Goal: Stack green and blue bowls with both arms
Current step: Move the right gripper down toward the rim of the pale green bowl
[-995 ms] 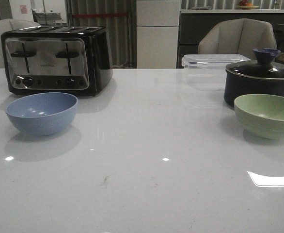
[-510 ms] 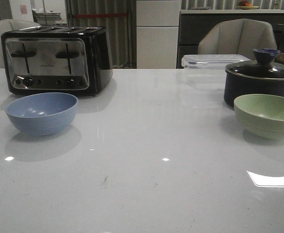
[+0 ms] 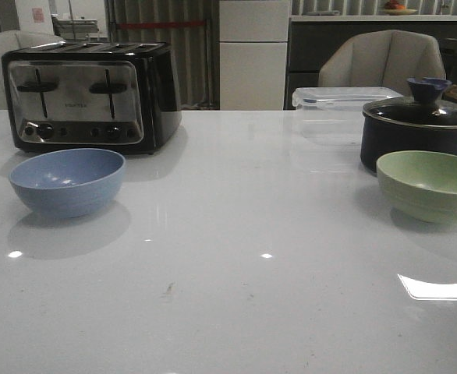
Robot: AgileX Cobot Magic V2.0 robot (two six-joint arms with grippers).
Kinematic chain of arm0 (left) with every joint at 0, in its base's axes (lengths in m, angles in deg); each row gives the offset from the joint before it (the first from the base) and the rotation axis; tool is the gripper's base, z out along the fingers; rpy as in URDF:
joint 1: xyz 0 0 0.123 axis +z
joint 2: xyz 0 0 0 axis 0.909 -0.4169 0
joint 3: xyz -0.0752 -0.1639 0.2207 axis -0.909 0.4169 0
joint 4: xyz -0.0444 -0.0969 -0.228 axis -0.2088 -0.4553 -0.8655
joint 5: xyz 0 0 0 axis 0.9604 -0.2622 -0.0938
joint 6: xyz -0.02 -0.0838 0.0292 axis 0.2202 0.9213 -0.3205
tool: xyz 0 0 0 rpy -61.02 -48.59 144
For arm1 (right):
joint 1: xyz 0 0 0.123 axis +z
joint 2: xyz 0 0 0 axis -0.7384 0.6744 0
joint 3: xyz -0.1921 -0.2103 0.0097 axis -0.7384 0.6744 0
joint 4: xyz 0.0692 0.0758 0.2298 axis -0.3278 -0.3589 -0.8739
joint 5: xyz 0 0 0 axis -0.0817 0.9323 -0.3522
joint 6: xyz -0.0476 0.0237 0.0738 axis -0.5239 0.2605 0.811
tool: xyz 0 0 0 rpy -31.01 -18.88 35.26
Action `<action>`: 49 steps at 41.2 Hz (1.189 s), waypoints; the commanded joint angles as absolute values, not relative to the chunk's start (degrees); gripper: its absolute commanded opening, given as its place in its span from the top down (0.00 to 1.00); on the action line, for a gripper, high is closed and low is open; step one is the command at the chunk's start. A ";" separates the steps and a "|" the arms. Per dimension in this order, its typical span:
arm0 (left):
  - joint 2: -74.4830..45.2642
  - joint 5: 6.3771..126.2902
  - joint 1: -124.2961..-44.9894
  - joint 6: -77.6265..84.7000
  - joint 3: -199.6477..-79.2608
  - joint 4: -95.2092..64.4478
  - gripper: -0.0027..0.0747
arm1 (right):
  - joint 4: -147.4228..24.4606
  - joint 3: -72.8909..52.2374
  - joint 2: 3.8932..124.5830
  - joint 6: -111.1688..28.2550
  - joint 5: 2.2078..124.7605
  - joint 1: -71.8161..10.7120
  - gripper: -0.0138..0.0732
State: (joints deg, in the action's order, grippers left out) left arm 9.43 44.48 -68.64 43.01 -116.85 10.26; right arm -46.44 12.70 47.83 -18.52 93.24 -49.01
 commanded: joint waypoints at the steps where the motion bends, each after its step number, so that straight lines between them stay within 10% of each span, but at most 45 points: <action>1: 7.52 48.68 -68.97 43.34 -118.35 9.77 0.84 | -46.01 11.04 49.75 -18.58 90.62 -49.21 0.79; 6: 5.69 48.55 -68.97 43.34 -118.35 9.77 0.74 | -45.97 11.04 51.61 -18.58 90.74 -49.21 0.57; 15: 3.39 49.12 -68.97 43.34 -118.35 9.77 0.27 | -45.90 11.04 53.62 -18.58 90.62 -49.21 0.12; 49: 2.27 50.74 -89.54 36.65 -118.35 6.80 0.26 | -58.90 -10.48 88.43 -25.19 91.51 -59.82 0.13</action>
